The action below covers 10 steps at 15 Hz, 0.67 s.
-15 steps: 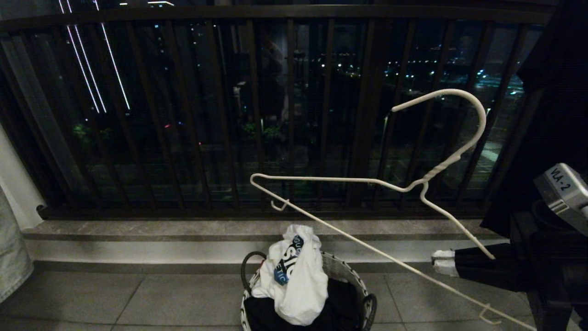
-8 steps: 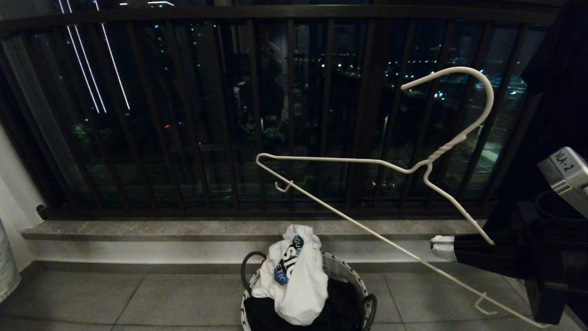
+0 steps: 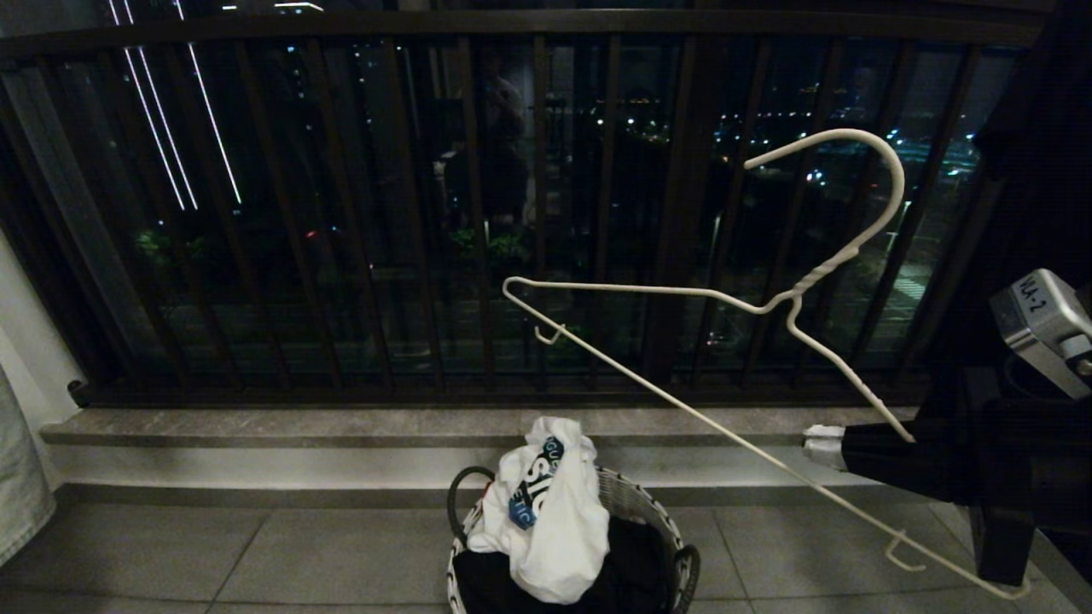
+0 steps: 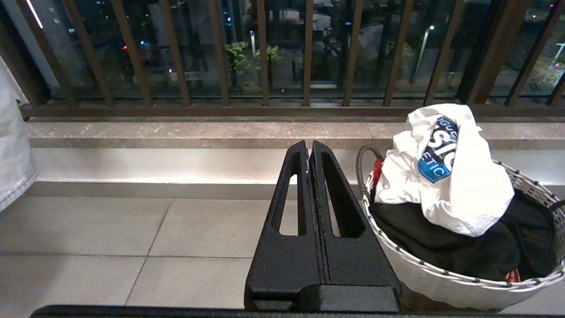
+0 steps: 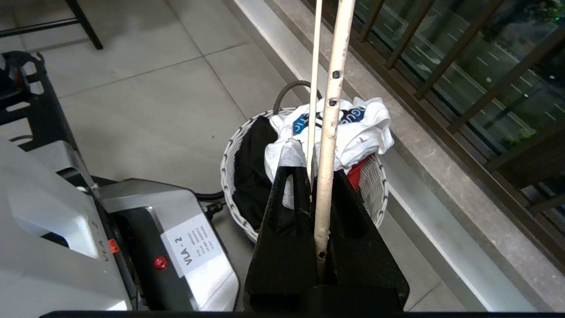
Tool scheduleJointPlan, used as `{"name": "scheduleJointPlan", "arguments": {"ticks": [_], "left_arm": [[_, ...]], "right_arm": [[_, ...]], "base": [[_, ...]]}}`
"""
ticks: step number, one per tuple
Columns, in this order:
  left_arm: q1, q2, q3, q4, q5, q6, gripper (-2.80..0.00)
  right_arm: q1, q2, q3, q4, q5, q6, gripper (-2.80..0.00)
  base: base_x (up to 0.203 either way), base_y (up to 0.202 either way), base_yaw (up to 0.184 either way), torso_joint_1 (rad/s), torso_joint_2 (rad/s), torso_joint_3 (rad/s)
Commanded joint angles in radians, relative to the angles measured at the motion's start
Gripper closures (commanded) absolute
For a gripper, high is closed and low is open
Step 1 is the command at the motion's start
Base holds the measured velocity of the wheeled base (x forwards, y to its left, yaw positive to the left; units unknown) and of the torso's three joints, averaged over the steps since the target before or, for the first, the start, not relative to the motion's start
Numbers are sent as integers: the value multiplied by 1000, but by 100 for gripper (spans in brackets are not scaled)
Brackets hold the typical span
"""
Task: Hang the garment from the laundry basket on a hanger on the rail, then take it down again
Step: Pick up clothes from the basket
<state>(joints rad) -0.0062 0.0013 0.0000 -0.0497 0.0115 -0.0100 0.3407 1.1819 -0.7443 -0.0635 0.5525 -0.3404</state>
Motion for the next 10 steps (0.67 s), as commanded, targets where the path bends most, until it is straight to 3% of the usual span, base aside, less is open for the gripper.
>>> {"name": "scheduleJointPlan", "arguments": {"ticks": [1, 10], "left_arm": [[0, 0, 15, -1, 1, -1, 0], [0, 0, 15, 3, 1, 2, 0]], "right_arm": [[0, 1, -1, -1, -9, -3, 0], [1, 7, 2, -38, -23, 0, 0]], "base": [[0, 0, 0, 0, 0, 0], [0, 0, 0, 0, 0, 0]]}}
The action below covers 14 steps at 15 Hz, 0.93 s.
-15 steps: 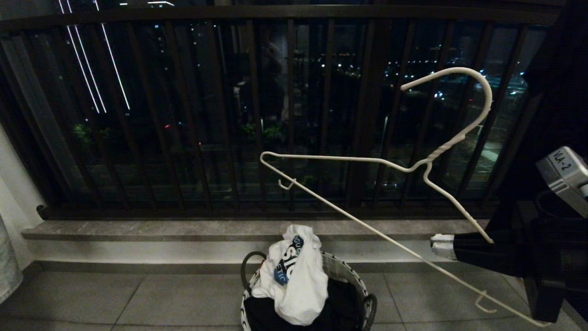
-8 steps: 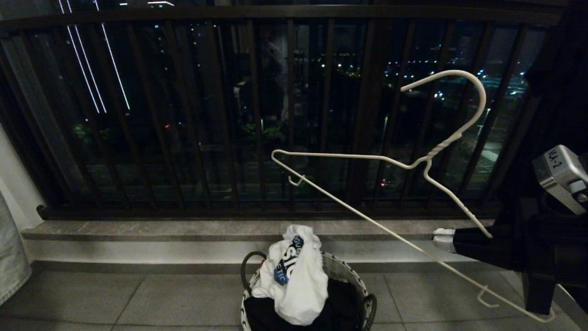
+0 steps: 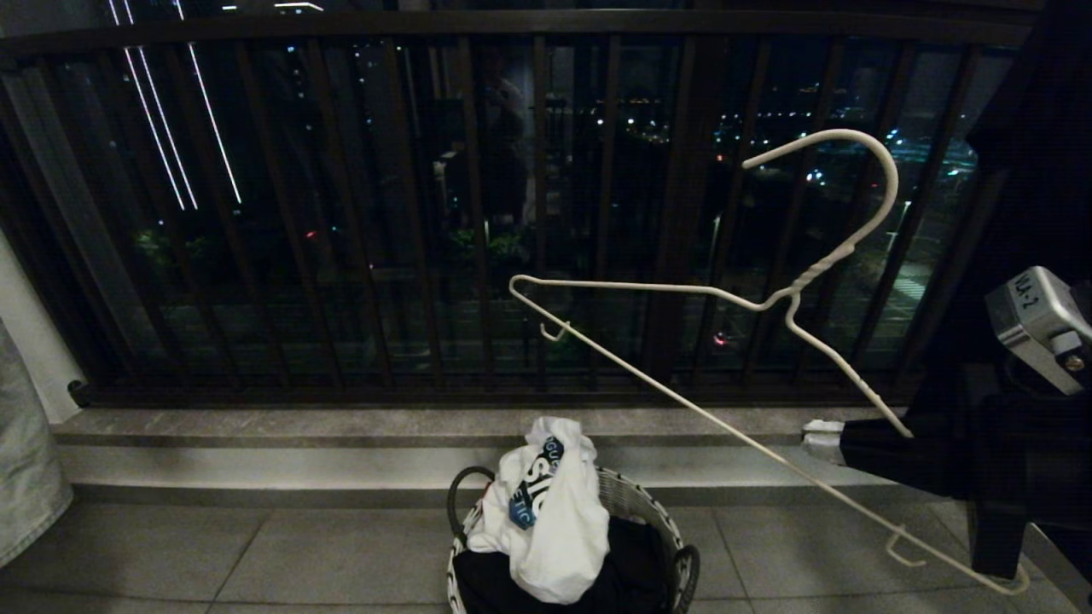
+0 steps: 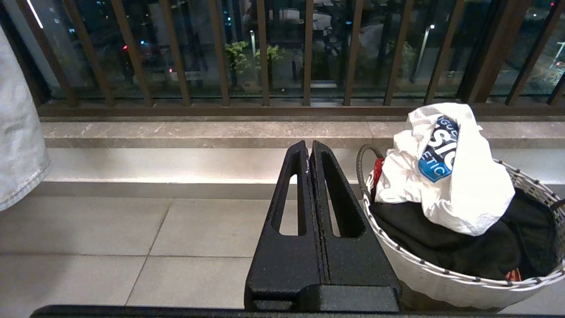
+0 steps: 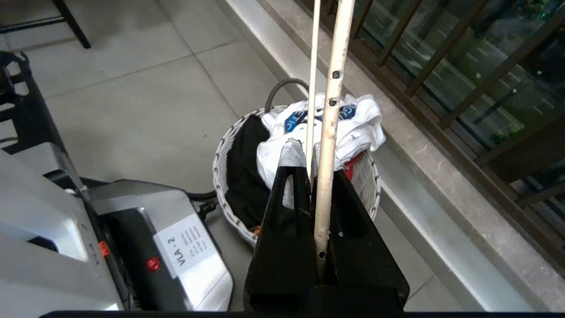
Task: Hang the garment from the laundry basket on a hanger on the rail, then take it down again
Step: Pick up clothes from the basket
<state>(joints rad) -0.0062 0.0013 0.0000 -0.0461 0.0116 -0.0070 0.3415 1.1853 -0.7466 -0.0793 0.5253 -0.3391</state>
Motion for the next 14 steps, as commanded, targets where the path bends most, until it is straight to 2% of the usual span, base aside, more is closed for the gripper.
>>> {"name": "scheduleJointPlan", "arguments": {"ticks": [1, 3, 10, 14], "left_arm": [[0, 0, 14, 2, 1, 2, 0], [0, 1, 8, 5, -1, 14, 0], [0, 93, -105, 8, -12, 20, 0], [0, 97, -104, 8, -10, 21, 0]], "right_arm": [[-1, 14, 14, -65, 3, 0, 0], [-1, 20, 33, -105, 2, -1, 0], [-6, 6, 32, -108, 2, 0, 0], [-16, 2, 29, -108, 2, 2, 0]], "base": [[0, 0, 0, 0, 0, 0], [0, 0, 0, 0, 0, 0], [0, 0, 0, 0, 0, 0], [0, 0, 0, 0, 0, 0]]}}
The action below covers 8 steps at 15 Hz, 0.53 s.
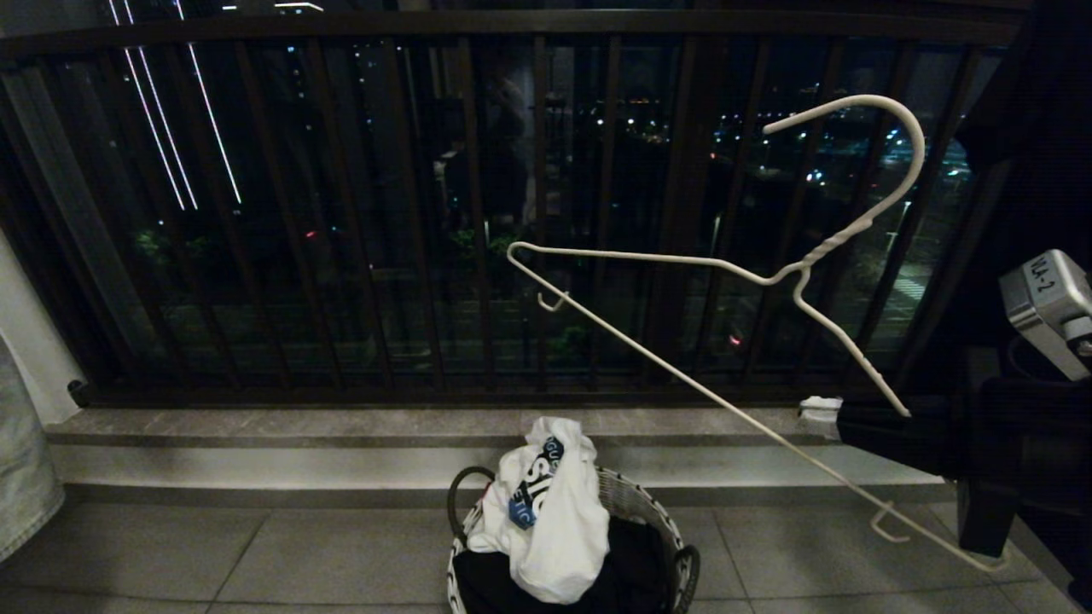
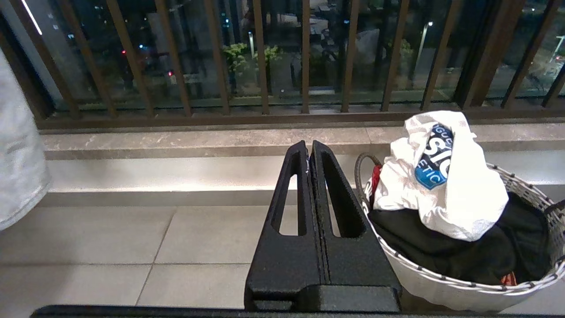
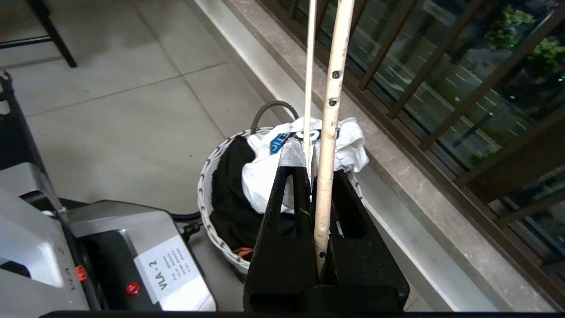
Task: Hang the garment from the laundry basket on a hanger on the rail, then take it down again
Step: Pick up clothes from the basket
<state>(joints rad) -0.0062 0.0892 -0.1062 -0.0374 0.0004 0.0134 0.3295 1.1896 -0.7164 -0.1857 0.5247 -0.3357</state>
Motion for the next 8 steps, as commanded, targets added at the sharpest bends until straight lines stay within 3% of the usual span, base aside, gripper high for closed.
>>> {"name": "scheduleJointPlan", "arguments": {"ticks": [1, 5, 8], "left_arm": [[0, 9, 7, 1, 0, 1, 0], [0, -83, 68, 8, 3, 9, 0], [0, -88, 113, 4, 4, 49, 0]], "right_arm": [[-6, -4, 0, -1, 3, -2, 0], [-10, -19, -5, -1, 3, -2, 0], [-10, -19, -5, -1, 3, -2, 0]], "base": [[0, 0, 0, 0, 0, 0], [0, 0, 0, 0, 0, 0], [0, 0, 0, 0, 0, 0]]}}
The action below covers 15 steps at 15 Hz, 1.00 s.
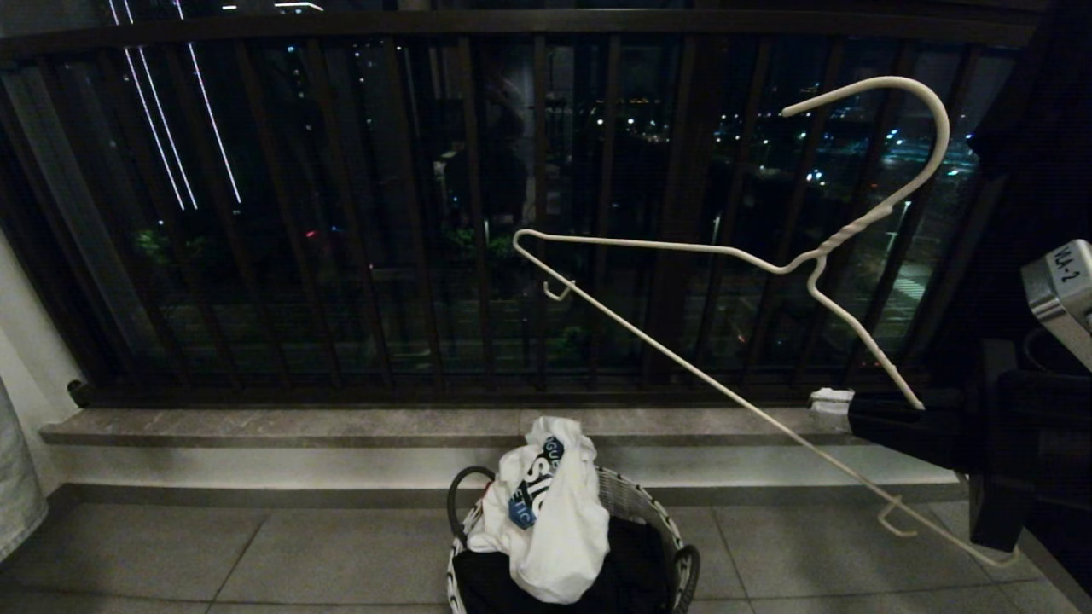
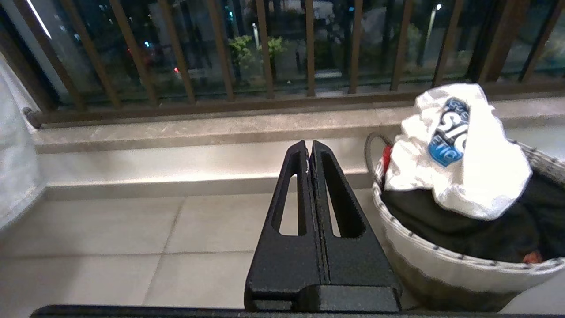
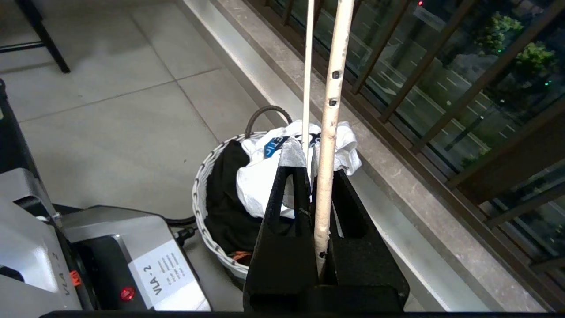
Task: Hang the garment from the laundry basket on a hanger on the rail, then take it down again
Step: Pick up clothes from the basket
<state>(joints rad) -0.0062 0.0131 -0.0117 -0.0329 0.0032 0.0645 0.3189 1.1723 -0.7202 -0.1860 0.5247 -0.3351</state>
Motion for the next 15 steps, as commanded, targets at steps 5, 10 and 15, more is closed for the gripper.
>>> {"name": "scheduleJointPlan", "arguments": {"ticks": [5, 10, 15], "left_arm": [[0, -12, 22, -1, -3, 1, 0], [0, -12, 22, -1, -12, -12, 0], [0, -12, 21, 1, -14, -17, 0]], "right_arm": [[0, -2, 1, -15, 3, -2, 0], [-8, -6, 4, -20, 3, -2, 0], [-8, -3, 4, -20, 3, -2, 0]], "base": [[0, 0, 0, 0, 0, 0], [0, 0, 0, 0, 0, 0], [0, 0, 0, 0, 0, 0]]}}
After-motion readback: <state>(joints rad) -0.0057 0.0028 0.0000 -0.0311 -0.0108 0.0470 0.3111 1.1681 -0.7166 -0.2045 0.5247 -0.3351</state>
